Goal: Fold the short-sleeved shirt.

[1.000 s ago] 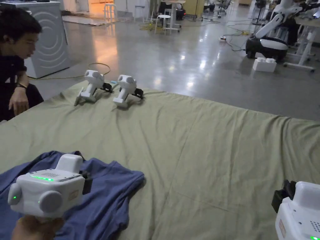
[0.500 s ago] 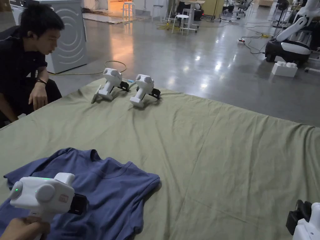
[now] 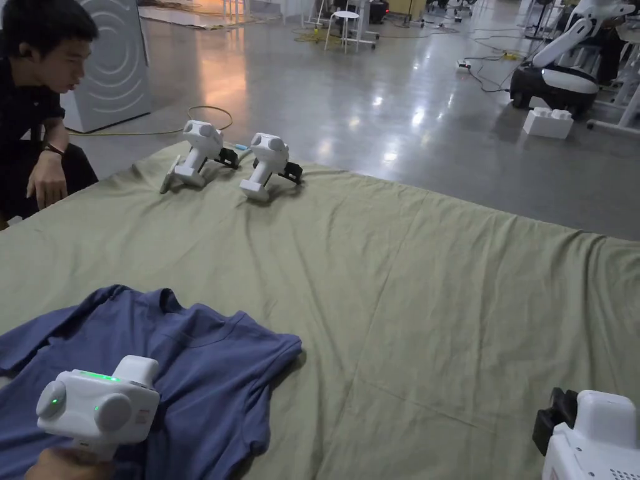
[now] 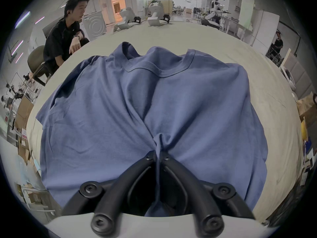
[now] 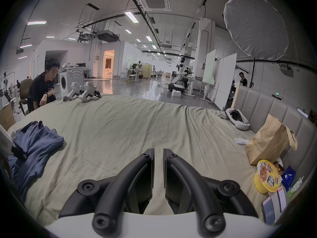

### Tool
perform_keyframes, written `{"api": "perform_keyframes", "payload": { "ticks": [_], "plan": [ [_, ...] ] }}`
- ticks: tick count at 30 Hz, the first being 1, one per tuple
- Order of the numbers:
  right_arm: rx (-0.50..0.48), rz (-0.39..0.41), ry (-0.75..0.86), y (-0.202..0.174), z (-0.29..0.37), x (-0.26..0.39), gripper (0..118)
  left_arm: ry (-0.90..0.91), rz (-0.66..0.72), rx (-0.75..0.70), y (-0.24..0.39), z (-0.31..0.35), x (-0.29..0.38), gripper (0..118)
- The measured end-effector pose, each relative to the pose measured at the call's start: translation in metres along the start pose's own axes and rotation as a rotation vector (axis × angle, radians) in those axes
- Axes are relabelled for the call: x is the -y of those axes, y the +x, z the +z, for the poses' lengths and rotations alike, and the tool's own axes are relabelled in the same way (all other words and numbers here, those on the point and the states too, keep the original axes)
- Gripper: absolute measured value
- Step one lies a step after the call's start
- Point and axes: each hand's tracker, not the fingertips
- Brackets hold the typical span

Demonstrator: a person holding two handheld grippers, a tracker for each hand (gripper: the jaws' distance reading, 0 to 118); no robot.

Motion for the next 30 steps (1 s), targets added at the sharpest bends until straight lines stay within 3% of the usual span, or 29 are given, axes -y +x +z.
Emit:
{"api": "perform_keyframes", "payload": {
  "ticks": [4, 18, 30],
  "plan": [
    [-0.002, -0.003, 0.002, 0.002, 0.003, 0.001, 14, 0.032, 0.040, 0.025, -0.004, 0.015, -0.004, 4],
    [-0.002, -0.035, 0.018, 0.016, 0.013, -0.001, 14, 0.480, 0.071, 0.133, 0.016, 0.146, -0.074, 3],
    [0.036, -0.074, 0.090, 0.049, 0.037, -0.019, 14, 0.703, -0.140, 0.375, 0.122, 0.211, -0.162, 3]
  ]
}}
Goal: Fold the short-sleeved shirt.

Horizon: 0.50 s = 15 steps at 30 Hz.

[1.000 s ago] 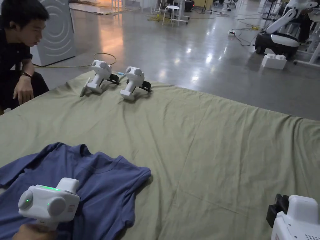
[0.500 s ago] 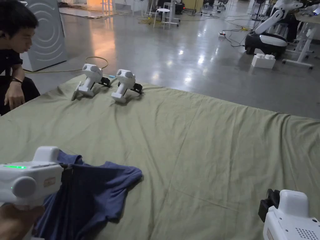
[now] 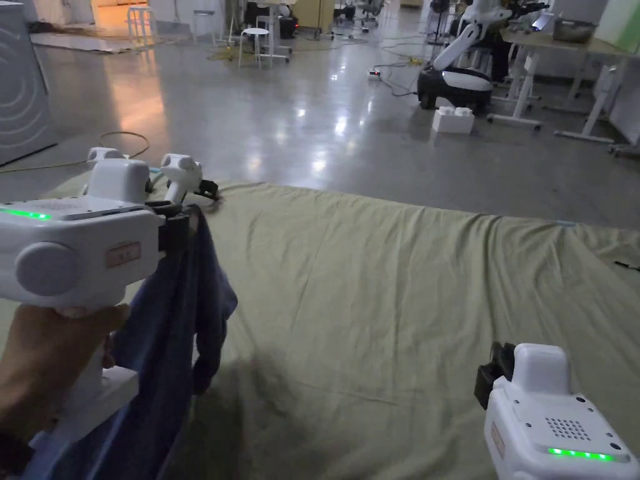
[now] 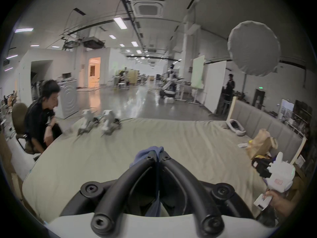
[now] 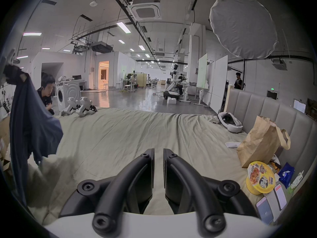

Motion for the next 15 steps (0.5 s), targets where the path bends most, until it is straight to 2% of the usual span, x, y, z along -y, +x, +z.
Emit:
{"api": "perform_keyframes", "payload": {
  "ticks": [9, 15],
  "plan": [
    [0.099, -0.014, 0.046, 0.055, 0.022, -0.008, 14, 0.023, -0.053, 0.280, 0.134, -0.063, -0.014, 3],
    [0.175, -0.040, 0.039, 0.089, 0.033, -0.003, 14, -0.090, -0.071, 0.416, 0.209, -0.110, 0.031, 3]
  ]
}}
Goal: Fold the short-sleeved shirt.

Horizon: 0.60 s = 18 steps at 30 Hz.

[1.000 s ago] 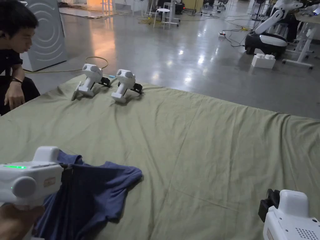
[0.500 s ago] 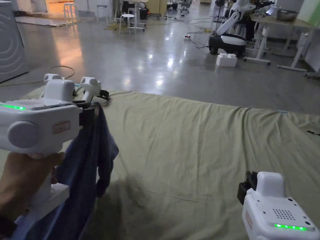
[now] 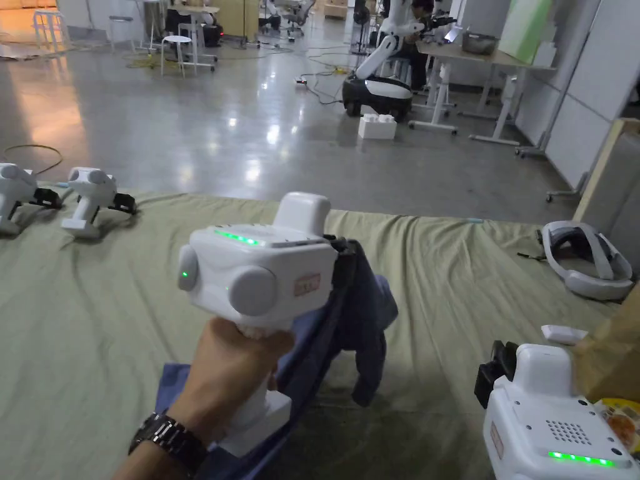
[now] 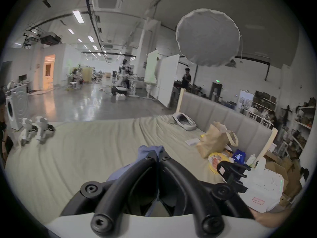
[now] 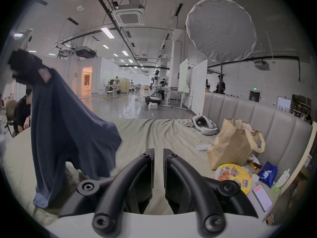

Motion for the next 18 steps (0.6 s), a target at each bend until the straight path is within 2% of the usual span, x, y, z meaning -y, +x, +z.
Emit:
{"api": "perform_keyframes", "payload": {
  "ticks": [3, 7, 9, 10, 11, 12, 15, 18],
  "plan": [
    [0.032, -0.011, -0.009, 0.014, 0.004, 0.005, 14, -0.096, 0.041, 0.047, 0.011, -0.033, 0.035, 3],
    [0.053, -0.019, -0.023, 0.027, 0.010, 0.012, 14, -0.213, 0.002, 0.044, 0.018, -0.057, 0.087, 4],
    [0.062, -0.020, -0.035, 0.030, 0.009, 0.016, 14, -0.240, 0.022, 0.058, 0.015, -0.062, 0.104, 9],
    [0.063, -0.021, -0.040, 0.031, 0.008, 0.017, 14, -0.251, 0.043, 0.063, 0.013, -0.063, 0.109, 32],
    [0.062, -0.025, -0.051, 0.031, 0.007, 0.018, 14, -0.258, 0.073, 0.072, 0.010, -0.062, 0.115, 63],
    [0.060, -0.030, -0.058, 0.031, 0.006, 0.018, 14, -0.262, 0.104, 0.087, 0.005, -0.061, 0.118, 76],
    [0.048, -0.035, -0.069, 0.027, 0.005, 0.018, 14, -0.227, 0.174, 0.108, -0.015, -0.050, 0.121, 74],
    [0.027, -0.030, -0.067, 0.018, 0.006, 0.013, 14, -0.164, 0.133, -0.001, -0.036, -0.033, 0.117, 75]
  ]
}}
